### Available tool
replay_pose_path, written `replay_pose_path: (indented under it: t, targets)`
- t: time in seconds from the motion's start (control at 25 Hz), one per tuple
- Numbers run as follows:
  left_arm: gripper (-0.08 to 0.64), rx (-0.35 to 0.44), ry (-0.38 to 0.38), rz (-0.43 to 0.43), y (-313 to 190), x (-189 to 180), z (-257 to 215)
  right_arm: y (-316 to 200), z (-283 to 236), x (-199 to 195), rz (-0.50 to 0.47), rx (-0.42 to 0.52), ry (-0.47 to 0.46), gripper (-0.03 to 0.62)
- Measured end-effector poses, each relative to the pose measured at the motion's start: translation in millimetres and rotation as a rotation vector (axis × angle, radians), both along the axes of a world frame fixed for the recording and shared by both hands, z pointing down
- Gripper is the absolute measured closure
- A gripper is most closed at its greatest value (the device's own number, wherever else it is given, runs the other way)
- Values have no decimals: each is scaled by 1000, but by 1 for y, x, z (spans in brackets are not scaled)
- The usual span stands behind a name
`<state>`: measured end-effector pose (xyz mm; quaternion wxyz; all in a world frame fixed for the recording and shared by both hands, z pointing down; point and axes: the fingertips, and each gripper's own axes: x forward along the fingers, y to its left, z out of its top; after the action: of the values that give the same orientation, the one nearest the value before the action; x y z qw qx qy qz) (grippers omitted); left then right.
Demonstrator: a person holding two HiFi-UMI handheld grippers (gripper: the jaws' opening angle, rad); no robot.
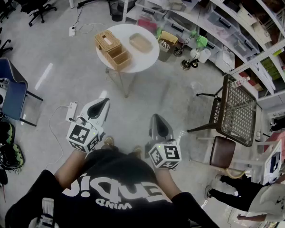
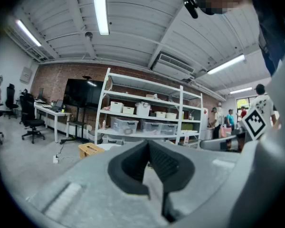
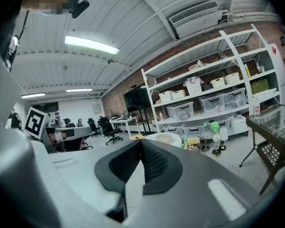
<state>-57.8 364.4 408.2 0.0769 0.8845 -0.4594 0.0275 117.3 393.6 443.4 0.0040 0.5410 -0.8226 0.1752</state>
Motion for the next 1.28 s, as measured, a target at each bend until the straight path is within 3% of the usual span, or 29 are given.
replay_pose_path:
  t: [0.32, 0.8, 1.28]
  targets:
    - [558, -4, 0, 31, -11, -8, 1, -9, -2, -9, 52, 1, -35, 594]
    - [558, 3, 17, 131, -24, -53, 9, -9, -3, -49, 180, -2, -64, 594]
    - [558, 27, 14, 127, -93, -58, 13, -84, 7, -57, 176, 17, -68, 594]
